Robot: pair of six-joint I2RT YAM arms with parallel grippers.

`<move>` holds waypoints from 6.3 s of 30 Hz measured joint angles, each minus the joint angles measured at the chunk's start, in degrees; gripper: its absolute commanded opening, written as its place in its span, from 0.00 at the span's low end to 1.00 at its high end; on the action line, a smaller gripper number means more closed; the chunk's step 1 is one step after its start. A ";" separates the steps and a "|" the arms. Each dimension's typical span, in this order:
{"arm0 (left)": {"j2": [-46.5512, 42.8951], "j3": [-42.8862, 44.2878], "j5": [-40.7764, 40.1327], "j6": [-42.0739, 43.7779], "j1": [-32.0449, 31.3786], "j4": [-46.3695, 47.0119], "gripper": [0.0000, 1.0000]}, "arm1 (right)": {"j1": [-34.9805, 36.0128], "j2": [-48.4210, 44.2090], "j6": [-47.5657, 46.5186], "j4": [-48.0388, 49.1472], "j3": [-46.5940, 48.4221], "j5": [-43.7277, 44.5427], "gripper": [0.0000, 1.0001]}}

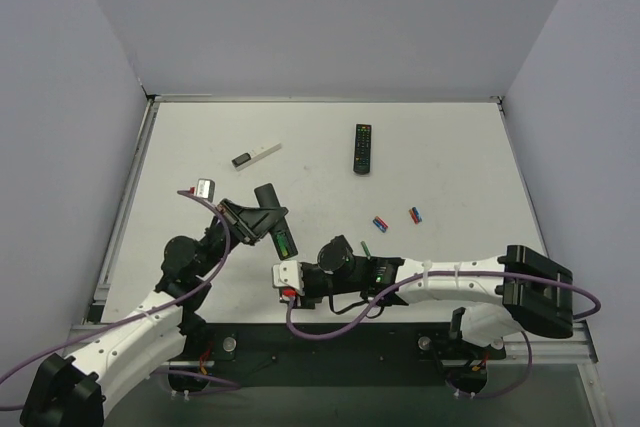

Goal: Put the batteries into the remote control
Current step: Load the battery into the remote control, then pick up the battery from the center of the board, then load the battery into the remote control.

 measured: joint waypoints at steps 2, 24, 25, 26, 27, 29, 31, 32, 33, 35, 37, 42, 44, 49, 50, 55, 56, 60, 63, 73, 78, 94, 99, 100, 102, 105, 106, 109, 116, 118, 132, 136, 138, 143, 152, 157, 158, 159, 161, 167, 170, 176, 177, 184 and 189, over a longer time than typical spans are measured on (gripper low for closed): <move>-0.72 0.22 0.04 -0.04 0.00 0.85 0.00 | -0.33 0.20 0.61 -2.12 -0.92 0.72 0.45; -2.45 -2.40 -3.23 11.21 0.13 -5.38 0.00 | -12.74 -18.16 26.86 -25.90 8.48 2.16 0.63; -2.49 -2.40 -3.23 11.34 0.13 -5.38 0.00 | -14.08 -18.62 29.00 -26.32 8.39 2.84 0.63; -2.58 -2.40 -3.23 11.52 0.17 -5.42 0.00 | -15.19 -18.93 31.12 -26.64 8.39 3.58 0.63; -2.78 -2.40 -3.26 11.76 0.20 -5.53 0.00 | -16.20 -19.04 33.16 -27.02 8.39 4.37 0.62; -3.48 -2.40 -3.34 12.57 0.24 -6.40 0.00 | -18.29 -18.99 36.61 -29.05 8.50 6.36 0.61; -4.92 -2.40 -3.72 13.35 0.39 -8.55 0.00 | -21.20 -18.64 40.26 -32.26 8.50 7.96 0.59; -5.66 -2.43 -4.07 13.86 0.52 -9.66 0.00 | -23.32 -18.29 42.12 -34.07 8.50 8.68 0.59; -6.56 -2.51 -4.59 14.21 0.63 -10.93 0.00 | -26.23 -17.70 44.17 -36.37 8.50 9.53 0.59; -7.72 -3.06 -5.05 14.64 0.87 -12.37 0.00 | -30.23 -16.65 46.60 -39.56 8.35 10.78 0.58; -8.68 -3.91 -5.55 15.15 1.01 -13.99 0.00 | -33.07 -15.65 48.11 -42.53 7.69 12.33 0.52; -9.25 -5.75 -6.38 15.37 1.22 -16.85 0.00 | -33.62 -13.44 49.55 -47.65 4.22 16.28 0.37; -9.25 -6.29 -6.73 15.30 1.22 -17.40 0.00 | -33.57 -11.61 49.72 -48.52 3.56 17.81 0.33; -9.25 -7.15 -8.17 14.23 1.27 -19.04 0.00 | -32.65 -6.12 49.68 -47.47 2.64 21.38 0.28; -9.25 -7.23 -8.39 14.05 1.27 -19.37 0.00 | -32.39 -4.76 49.66 -46.99 2.64 21.77 0.28; -9.42 -7.45 -9.20 13.35 1.36 -20.96 0.00 | -30.99 1.05 49.24 -44.04 2.69 23.28 0.27; -9.53 -7.52 -9.27 13.16 1.36 -21.20 0.00 | -30.84 2.05 49.18 -43.71 2.71 23.56 0.27; -9.70 -7.56 -9.44 12.61 1.38 -21.49 0.00 | -30.14 5.77 48.72 -43.17 3.50 24.76 0.23; -9.77 -7.56 -9.46 12.55 1.38 -21.75 0.00 | -29.97 7.50 48.17 -42.62 4.70 25.16 0.20; -9.70 -7.56 -9.42 12.33 1.49 -22.01 0.00 | -29.05 9.11 47.58 -41.46 6.03 26.23 0.00; -9.25 -7.56 -9.40 11.98 1.53 -21.68 0.00 | -27.69 7.26 47.54 -44.41 6.14 27.65 0.00; -8.11 -8.85 -9.84 7.78 1.57 -14.69 0.00 | -11.76 0.90 46.88 -57.75 35.98 26.12 0.00; -8.61 -8.85 -9.99 7.34 1.60 -12.26 0.00 | -8.68 4.35 47.21 -60.02 42.60 22.62 0.00; -8.68 -8.87 -10.10 7.10 1.60 -11.93 0.00 | -8.28 5.25 47.43 -60.37 43.45 21.68 0.00; -8.70 -8.87 -10.34 6.51 1.60 -11.28 0.00 | -7.74 7.10 47.80 -61.42 44.96 20.28 0.00; -8.70 -8.87 -10.86 5.62 1.60 -9.92 0.00 | -7.39 9.49 48.30 -62.71 46.38 18.49 0.00; -8.66 -8.87 -11.02 5.22 1.60 -9.42 0.00 | -7.34 10.01 48.54 -63.06 46.60 18.08 0.00; -8.31 -8.87 -11.39 4.48 1.60 -8.07 0.00 | -7.30 11.61 49.40 -64.43 47.56 16.70 0.00; -6.86 -8.87 -11.80 2.86 1.60 -5.66 0.00 | -7.21 13.60 50.62 -65.81 49.03 15.56 0.00; -6.88 -8.87 -11.82 2.49 1.60 -5.40 0.00 | -7.13 13.81 50.82 -65.96 49.35 15.41 0.00; -7.58 -8.94 -12.17 2.40 1.60 -5.57 0.00 | -6.93 16.44 51.41 -66.55 51.52 14.14 0.07; -7.61 -9.16 -12.20 2.56 1.64 -6.05 0.00 | -6.93 16.98 51.80 -67.17 51.89 14.19 0.09; -7.65 -9.16 -12.20 2.51 1.64 -6.05 0.00 | -6.93 17.25 52.11 -67.58 52.33 14.25 0.11; -7.87 -9.18 -12.39 2.29 1.62 -6.25 0.00 | -6.93 17.84 52.37 -68.76 53.48 14.40 0.14; -8.02 -9.20 -13.27 1.66 1.07 -6.75 0.00 | -7.06 19.76 52.50 -70.64 56.46 14.84 0.16; -8.39 -9.25 -13.94 1.16 0.76 -7.54 0.00 | -7.48 21.03 52.52 -72.22 58.29 14.97 0.16; -8.52 -9.27 -14.19 0.87 0.72 -7.96 0.00 | -7.48 21.16 52.52 -72.43 58.47 15.08 0.17; -8.59 -9.27 -14.32 0.59 0.70 -8.20 0.00 | -7.48 21.24 52.52 -72.59 58.58 15.19 0.17; -8.72 -9.27 -14.73 -0.46 0.59 -8.85 0.00 | -7.56 21.33 52.48 -72.87 58.82 15.61 0.16; -8.79 -9.35 -15.56 -3.87 0.48 -9.79 0.00 | -7.80 21.57 52.50 -73.29 59.76 16.31 0.14; -8.90 -9.35 -15.78 -4.46 0.44 -10.27 0.00 | -7.82 22.14 52.48 -73.35 60.52 16.65 0.14; -8.96 -9.38 -16.39 -4.50 0.35 -11.04 0.00 | -7.87 23.10 52.48 -73.68 61.46 17.18 0.15; -8.96 -9.38 -16.44 -4.50 0.33 -11.13 0.00 | -7.87 23.30 52.48 -73.68 61.66 17.27 0.16; -9.99 -9.38 -16.41 -5.64 0.07 -11.23 0.00 | -7.82 23.43 51.80 -73.72 62.45 17.97 0.42; -10.64 -9.38 -16.17 -6.67 0.04 -11.19 0.00 | -7.30 21.75 47.80 -73.66 62.53 18.38 0.50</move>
